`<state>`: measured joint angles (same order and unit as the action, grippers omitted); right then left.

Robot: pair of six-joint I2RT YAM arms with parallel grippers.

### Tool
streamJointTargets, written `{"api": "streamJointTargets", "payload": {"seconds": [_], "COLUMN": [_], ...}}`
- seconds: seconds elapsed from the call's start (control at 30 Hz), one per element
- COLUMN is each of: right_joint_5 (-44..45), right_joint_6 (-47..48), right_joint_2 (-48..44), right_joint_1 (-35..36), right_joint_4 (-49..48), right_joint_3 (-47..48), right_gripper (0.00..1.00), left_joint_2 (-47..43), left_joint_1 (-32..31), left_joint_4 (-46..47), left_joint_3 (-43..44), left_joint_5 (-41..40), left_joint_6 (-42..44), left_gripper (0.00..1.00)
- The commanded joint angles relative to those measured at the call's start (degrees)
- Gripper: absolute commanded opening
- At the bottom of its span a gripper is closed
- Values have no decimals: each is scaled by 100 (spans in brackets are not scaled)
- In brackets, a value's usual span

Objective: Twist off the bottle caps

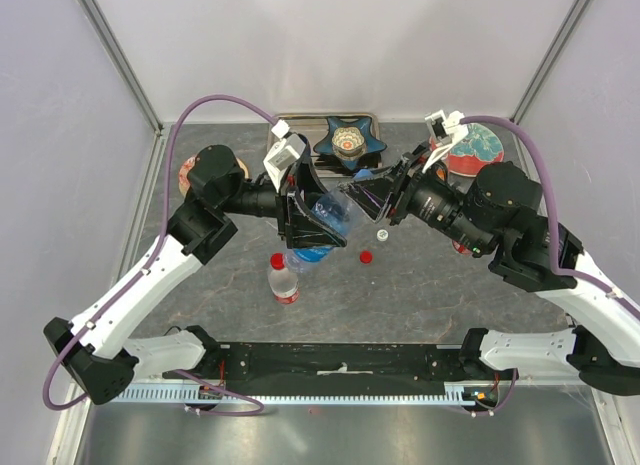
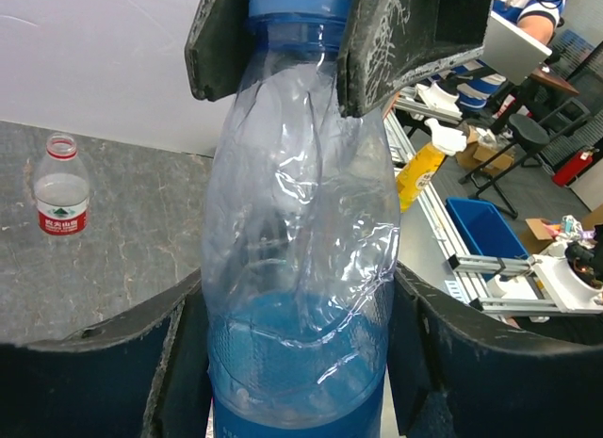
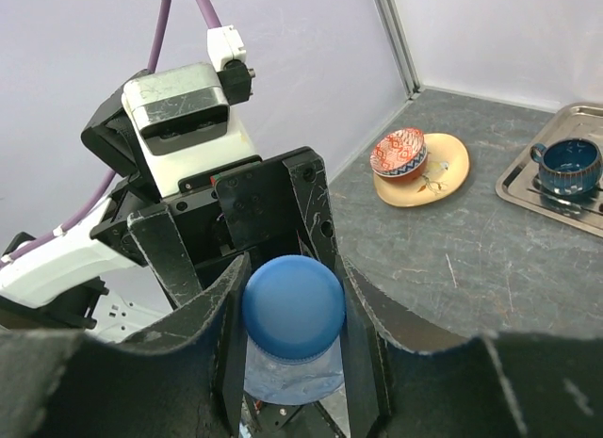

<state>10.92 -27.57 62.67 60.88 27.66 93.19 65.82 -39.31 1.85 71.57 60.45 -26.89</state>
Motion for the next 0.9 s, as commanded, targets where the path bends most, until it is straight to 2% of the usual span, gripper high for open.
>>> {"api": "streamJointTargets", "payload": {"seconds": [0.0, 0.03, 0.07, 0.13, 0.23, 0.43, 0.6, 0.7, 0.87], "right_joint_5": [288, 349, 498, 761, 1122, 1894, 2283, 2336, 2239], "right_joint_6": [-20, -11, -3, 94, 182, -63, -407, -521, -609], "right_joint_2": [-124, -133, -133, -141, -194, -10, 165, 254, 429], "right_joint_1": [-24, -15, -15, -15, -15, -15, -15, -15, -15], "right_joint_4": [-103, -94, -25, 46, 64, 195, 257, 196, -15], "right_joint_3": [41, 85, 190, 331, 542, 727, 674, 666, 648], "right_gripper": [31, 62, 74, 91, 98, 98, 93, 90, 86], "left_joint_2": [-227, -254, -298, -394, -561, -729, -694, -623, -570], "left_joint_1": [-42, -50, -50, -77, -208, -1016, -1666, -1921, -2160], "left_joint_4": [-113, -149, -289, -439, -563, -589, -317, -202, 26], "left_joint_3": [-99, -126, -143, -187, -266, -345, -451, -504, -574], "left_joint_5": [-250, -418, -576, -1024, -1911, -4318, -6340, -7027, -7608], "left_joint_6": [456, 527, 667, 912, 1255, 2142, 2592, 2909, 3199], "left_gripper": [52, 53, 53, 51, 49, 47, 45, 45, 45]}}
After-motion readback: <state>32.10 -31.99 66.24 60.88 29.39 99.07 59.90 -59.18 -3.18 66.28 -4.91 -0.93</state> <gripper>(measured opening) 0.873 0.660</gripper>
